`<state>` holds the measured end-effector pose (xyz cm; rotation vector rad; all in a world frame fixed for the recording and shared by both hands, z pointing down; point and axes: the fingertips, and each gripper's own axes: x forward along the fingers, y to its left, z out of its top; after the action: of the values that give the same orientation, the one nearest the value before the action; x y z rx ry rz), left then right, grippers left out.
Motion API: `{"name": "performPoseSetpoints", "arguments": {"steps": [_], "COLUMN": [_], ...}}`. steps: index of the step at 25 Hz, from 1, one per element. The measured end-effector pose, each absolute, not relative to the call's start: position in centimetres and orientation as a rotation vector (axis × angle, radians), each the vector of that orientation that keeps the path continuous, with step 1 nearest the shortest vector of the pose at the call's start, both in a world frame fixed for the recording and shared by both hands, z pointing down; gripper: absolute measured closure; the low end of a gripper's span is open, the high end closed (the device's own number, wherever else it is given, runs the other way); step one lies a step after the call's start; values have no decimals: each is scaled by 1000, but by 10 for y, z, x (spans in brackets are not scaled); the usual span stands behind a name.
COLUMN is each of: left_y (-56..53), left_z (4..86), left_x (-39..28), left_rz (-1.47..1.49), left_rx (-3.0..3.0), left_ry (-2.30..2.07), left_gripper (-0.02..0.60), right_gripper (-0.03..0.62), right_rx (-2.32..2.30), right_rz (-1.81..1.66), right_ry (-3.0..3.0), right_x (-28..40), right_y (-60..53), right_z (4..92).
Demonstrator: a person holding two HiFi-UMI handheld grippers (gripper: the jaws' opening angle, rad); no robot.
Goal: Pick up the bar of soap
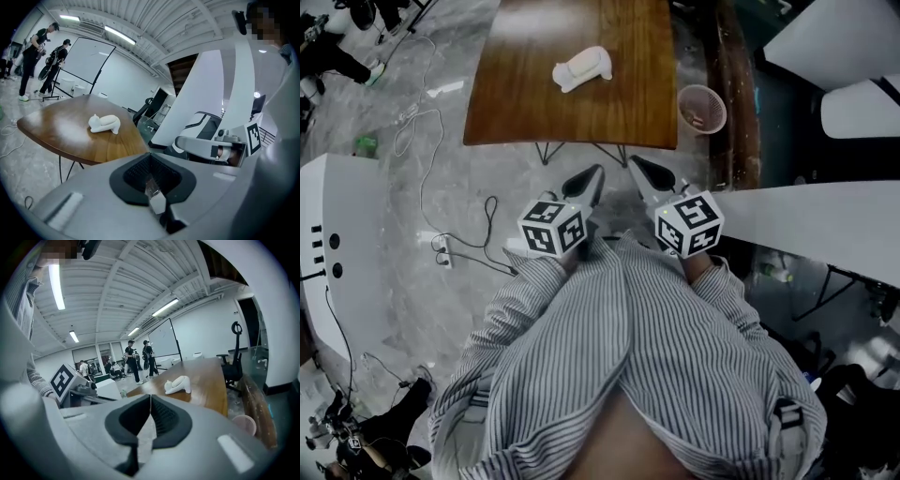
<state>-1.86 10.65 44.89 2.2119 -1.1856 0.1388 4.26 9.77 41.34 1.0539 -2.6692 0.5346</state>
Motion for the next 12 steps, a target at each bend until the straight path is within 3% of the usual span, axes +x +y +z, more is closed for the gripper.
{"name": "performPoseSetpoints", "arguments": {"steps": [12], "left_y": [-6], "left_z": [461], "left_x": [-49], "left_rz": [187], "left_rx": [2216], "left_ry": [-1152], "left_gripper": [581], "right_gripper": [586], "right_rx": [1098], "right_rz": [608], "right_ry": [-2617], "right_x": [18], "right_y": [-8], "right_z": [433]}}
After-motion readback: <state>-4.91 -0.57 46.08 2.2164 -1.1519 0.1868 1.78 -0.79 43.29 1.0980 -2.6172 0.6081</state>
